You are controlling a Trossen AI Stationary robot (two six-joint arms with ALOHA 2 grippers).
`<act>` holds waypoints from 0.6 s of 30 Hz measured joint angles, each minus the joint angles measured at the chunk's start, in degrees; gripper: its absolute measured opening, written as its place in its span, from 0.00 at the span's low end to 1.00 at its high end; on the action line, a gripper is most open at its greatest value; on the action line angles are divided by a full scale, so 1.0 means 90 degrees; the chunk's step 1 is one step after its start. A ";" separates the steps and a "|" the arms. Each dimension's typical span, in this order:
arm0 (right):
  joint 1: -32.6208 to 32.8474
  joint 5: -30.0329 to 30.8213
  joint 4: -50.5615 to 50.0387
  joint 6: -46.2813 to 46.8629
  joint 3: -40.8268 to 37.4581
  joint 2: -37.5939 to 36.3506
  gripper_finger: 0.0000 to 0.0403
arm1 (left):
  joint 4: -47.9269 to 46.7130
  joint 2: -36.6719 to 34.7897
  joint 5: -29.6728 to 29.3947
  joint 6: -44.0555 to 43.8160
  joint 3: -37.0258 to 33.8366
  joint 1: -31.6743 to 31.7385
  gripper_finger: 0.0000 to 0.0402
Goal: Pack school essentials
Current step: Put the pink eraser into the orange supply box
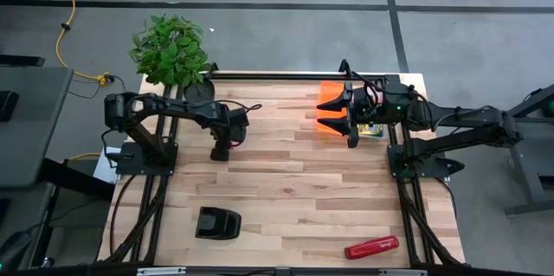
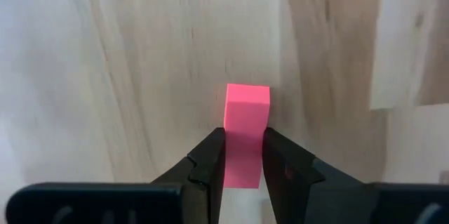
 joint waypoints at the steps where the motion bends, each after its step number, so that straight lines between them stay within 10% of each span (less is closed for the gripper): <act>1: 0.0000 0.0000 0.0001 -0.0003 0.0000 0.0000 0.48 | 0.0012 -0.0086 0.0001 -0.0005 -0.0002 0.0000 0.19; 18: 0.0002 0.0709 0.0007 0.2026 0.0000 0.0508 0.48 | 0.1193 -0.2754 0.0414 -0.2345 0.0030 -0.0168 0.19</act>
